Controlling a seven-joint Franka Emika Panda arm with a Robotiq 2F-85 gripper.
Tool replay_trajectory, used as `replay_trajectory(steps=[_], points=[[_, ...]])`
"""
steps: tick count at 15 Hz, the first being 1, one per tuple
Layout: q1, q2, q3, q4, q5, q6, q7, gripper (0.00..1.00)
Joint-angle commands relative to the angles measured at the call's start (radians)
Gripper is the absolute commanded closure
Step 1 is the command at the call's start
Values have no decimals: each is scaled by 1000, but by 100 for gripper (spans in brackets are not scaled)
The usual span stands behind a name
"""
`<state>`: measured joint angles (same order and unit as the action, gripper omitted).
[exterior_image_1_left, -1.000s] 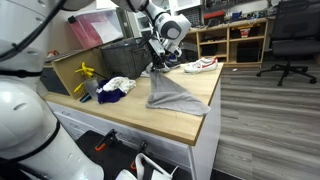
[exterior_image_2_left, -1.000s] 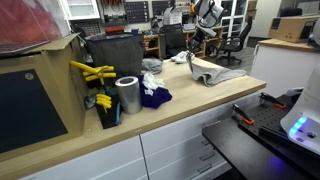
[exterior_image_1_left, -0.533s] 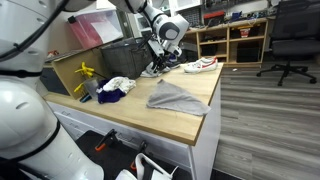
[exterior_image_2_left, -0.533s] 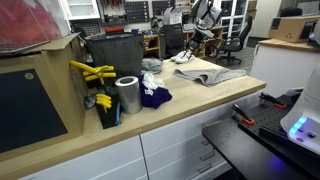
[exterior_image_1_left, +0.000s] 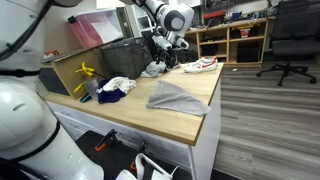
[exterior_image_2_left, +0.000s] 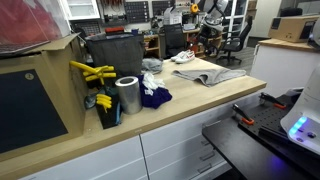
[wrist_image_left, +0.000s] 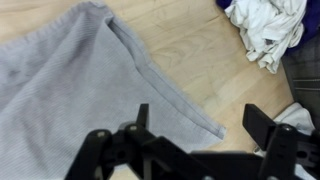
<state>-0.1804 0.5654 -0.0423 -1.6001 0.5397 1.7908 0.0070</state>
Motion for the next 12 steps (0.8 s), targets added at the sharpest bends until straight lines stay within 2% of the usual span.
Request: replay_trajectory(steps=[1,5,9,10,11,12], points=[[-39,-47,-31,1,-113,-116,-60,0],[-66,-36,-63,12,-277,-163,-178,0],[-51,-40,-65,-82,-417,-35,-260,0],[-52,-42,-60,-104,-428,-10,-268,0],[-65,-27,-51,-79,-426,-91,-282,0],[-69,-16,-53,-61,-408,-60,-249,0]])
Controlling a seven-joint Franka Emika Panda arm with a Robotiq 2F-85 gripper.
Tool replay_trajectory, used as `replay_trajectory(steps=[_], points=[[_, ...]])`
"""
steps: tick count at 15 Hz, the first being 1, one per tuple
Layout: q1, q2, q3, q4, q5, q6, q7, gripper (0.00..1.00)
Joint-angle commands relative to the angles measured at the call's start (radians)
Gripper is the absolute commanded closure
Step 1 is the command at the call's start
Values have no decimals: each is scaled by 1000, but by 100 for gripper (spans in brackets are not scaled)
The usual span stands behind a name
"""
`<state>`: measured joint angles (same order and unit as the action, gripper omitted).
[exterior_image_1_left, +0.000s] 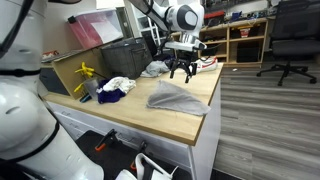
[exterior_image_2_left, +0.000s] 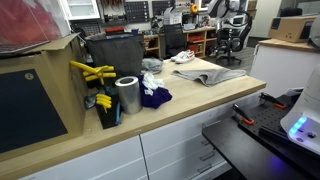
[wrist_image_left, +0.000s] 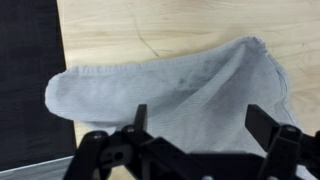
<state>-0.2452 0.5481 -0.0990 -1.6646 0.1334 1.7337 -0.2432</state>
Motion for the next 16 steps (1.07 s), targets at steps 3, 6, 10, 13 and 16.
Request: replay_trajectory(steps=[3,6,10,13,16], points=[[-3,8,8,-8,-6,-10,-9,0],[-11,5,-1,-17,-3,24,-6,0],[-18,-16,1,-87,11,222,-10,0],[-23,-41,27,-160,51,322,-29,0],[-11,-79,67,-251,90,392,-53,0]])
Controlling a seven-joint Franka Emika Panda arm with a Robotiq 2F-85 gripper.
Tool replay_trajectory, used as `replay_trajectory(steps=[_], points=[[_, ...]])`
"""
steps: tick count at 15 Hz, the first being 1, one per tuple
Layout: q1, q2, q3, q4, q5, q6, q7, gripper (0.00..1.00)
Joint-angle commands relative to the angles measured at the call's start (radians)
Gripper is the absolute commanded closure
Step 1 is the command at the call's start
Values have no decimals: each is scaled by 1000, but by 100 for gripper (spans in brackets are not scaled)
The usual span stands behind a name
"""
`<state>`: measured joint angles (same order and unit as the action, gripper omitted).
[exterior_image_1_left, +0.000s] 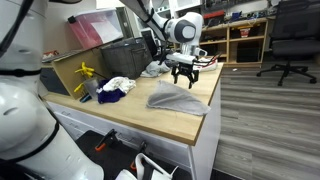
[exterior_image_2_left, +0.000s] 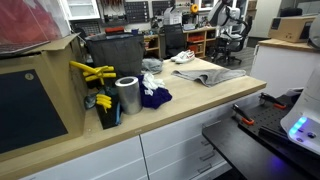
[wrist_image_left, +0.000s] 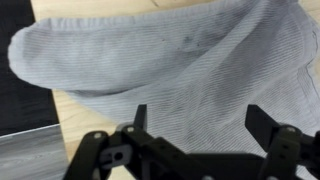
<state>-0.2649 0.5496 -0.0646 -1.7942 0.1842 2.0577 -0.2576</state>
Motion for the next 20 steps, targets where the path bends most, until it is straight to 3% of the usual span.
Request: replay_trajectory(steps=[1,9,10,12,20], points=[[16,-97,46,-155,46,91,-47,0],[110,-182,94,-356,24,186,-36,0],[126,-183,92,-373,7,210,-28,25],[152,-188,89,-401,-31,254,-19,34],[171,-190,87,-465,-98,358,-17,95]])
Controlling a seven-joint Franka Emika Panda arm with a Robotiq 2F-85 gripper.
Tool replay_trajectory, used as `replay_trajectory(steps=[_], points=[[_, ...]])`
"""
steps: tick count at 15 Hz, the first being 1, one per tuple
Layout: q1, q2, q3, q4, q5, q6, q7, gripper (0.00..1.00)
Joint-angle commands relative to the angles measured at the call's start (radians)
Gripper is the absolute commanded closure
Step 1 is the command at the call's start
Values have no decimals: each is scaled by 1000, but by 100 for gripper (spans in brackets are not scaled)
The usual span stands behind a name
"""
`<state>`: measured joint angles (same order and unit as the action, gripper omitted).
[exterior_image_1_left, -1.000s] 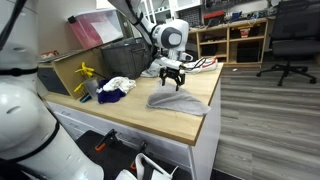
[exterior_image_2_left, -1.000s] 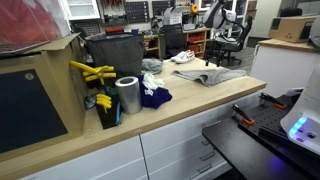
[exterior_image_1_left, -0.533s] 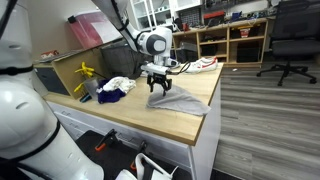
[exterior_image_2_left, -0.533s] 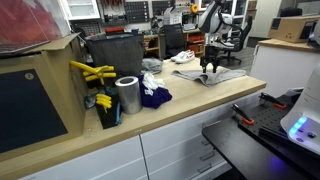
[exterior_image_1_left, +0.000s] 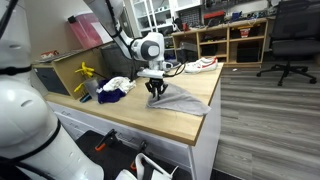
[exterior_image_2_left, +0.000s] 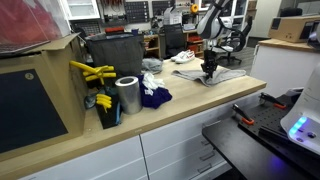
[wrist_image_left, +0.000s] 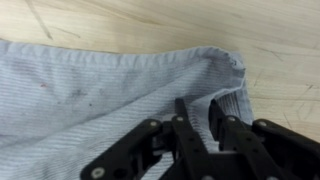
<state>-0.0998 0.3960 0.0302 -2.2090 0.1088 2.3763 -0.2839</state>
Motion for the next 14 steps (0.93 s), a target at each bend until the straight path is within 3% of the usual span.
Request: replay_trajectory(steps=[1,8,14], points=[[5,-28,-9,-52,-26,52,9,99],[15,44,-9,-78,-37,151,25,99],[10,34,36,-107,8,135,-5,99]])
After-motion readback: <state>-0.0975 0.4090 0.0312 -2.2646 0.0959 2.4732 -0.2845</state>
